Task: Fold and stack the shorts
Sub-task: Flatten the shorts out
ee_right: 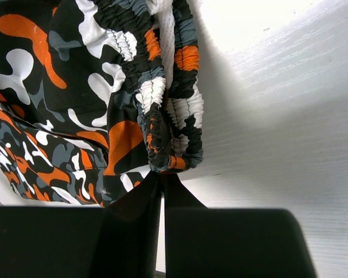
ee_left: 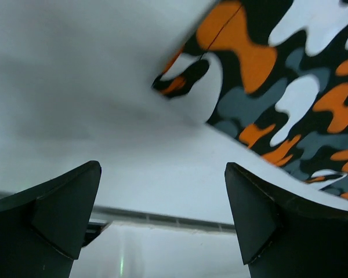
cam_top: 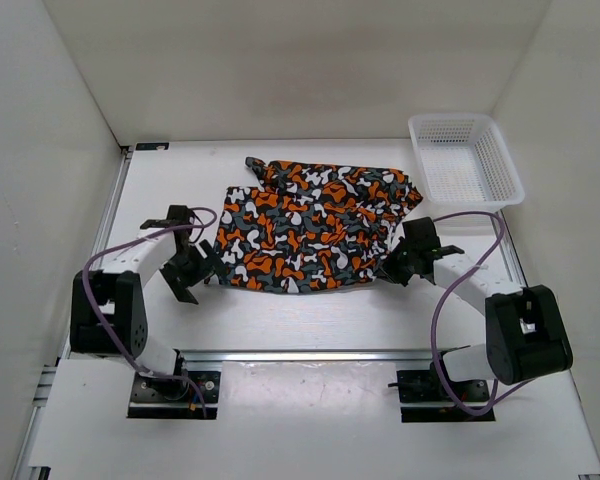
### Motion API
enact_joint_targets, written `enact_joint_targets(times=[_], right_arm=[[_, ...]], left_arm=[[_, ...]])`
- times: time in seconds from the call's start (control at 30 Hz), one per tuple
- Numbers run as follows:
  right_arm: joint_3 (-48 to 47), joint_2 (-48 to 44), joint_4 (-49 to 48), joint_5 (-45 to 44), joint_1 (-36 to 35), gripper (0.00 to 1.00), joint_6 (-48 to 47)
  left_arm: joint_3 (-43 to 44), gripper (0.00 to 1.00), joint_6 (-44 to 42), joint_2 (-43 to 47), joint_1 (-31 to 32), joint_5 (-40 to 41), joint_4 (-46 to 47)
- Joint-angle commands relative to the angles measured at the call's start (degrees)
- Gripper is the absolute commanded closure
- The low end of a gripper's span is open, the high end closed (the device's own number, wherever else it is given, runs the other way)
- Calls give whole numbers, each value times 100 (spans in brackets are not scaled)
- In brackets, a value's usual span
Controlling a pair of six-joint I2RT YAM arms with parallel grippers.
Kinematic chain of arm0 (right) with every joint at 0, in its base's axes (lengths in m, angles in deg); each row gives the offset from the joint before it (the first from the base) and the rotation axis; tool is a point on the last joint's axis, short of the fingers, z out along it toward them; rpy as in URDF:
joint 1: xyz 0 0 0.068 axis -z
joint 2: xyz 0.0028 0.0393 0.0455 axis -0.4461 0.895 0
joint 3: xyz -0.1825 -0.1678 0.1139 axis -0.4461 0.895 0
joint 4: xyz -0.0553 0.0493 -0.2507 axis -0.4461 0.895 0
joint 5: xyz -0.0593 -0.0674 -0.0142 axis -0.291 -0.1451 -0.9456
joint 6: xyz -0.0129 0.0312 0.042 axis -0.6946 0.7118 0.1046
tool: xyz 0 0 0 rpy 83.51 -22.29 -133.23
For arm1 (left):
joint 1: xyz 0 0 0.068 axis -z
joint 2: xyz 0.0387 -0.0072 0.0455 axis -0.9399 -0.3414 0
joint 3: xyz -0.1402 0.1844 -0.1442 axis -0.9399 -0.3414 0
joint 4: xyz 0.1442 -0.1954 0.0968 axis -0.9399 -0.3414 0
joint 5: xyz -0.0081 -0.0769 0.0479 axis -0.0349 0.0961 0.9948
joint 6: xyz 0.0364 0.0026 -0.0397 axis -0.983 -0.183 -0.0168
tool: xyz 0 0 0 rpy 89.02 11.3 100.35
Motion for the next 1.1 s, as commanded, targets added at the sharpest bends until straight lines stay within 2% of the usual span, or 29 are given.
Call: enact_joint_targets(times=[0.0,0.27,0.4,0.43,0.47,0.53,0.57,0.7,0.87,1.07], right_arm=[[-69,-214,129,-67,-12,99,-113],[-69,-215,129,-5,-12,99,-166],[-69,-215,182,-5,41,99,-219],[-69,-215,182,-5,41,99,-219],[-122,-215,182,-5,41,99,-271],[-122,-215,243,-66,41,99,-272],[-183,-215,244,-67,41,99,-272],[-315,-215,349,-120,41,99,-377],[-850,-329,796,-321,94,99,-772],[-2747,-566,1814,-322,94,99,-1782]], left_arm=[[66,1,114,-212,-76,-208,791],[417,10,114,-977,-76,-156,1135],[742,26,167,-1443,117,-217,1135],[743,33,167,-1444,118,-217,1135],[821,54,167,-1496,170,-217,1135],[874,83,167,-1496,170,-322,1135],[927,90,167,-1418,170,-384,1135],[1234,90,167,-988,170,-280,732],[2410,90,-9,-267,170,143,-261],[4273,90,-132,436,-146,65,-1184]])
